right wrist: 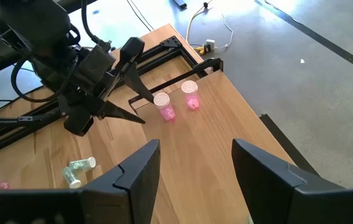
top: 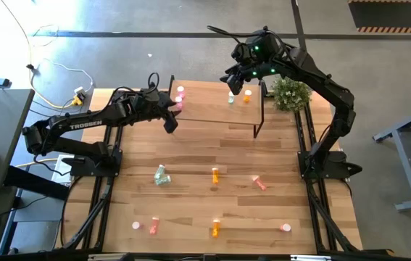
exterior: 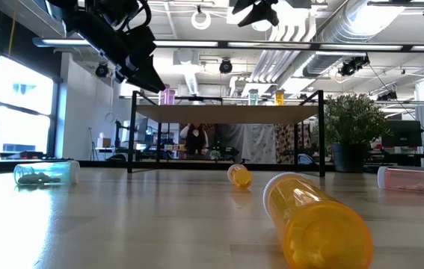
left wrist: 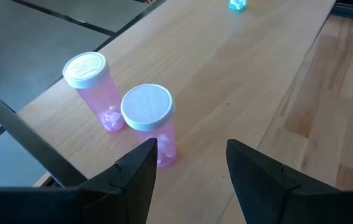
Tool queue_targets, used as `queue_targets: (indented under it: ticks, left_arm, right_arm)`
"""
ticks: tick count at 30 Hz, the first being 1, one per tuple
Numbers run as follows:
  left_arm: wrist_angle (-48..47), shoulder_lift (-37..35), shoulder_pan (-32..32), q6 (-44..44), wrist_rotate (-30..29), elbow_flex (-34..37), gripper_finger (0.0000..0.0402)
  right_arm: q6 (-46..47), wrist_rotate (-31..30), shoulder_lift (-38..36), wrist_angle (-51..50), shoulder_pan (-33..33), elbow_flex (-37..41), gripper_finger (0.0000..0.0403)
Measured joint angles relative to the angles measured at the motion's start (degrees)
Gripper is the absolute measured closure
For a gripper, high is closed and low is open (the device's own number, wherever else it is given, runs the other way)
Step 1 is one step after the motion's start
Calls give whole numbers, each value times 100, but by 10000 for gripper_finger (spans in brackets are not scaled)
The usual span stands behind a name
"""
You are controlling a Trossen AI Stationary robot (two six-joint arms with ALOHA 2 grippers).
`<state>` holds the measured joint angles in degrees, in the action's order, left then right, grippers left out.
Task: Pick and place medicine bottles onto shelf by color
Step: Put the top violet pill bottle aligned with the other violet pill bottle on the shelf, then put the top orange pill bottle aligned with the other orange pill bottle on the shelf
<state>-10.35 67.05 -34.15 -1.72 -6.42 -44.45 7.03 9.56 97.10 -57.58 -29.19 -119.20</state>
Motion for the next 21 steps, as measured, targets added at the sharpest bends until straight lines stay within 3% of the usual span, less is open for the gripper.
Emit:
queue_targets:
  ticks: [11,21]
  left_arm:
    - [-16,-102,2,97,-72,0,218]
    - [-87,-771,4,606,158,-2,218]
  right_arm:
    - [132,0,0,-4,0,0,213]
    - [601,59,0,-501,191,2,213]
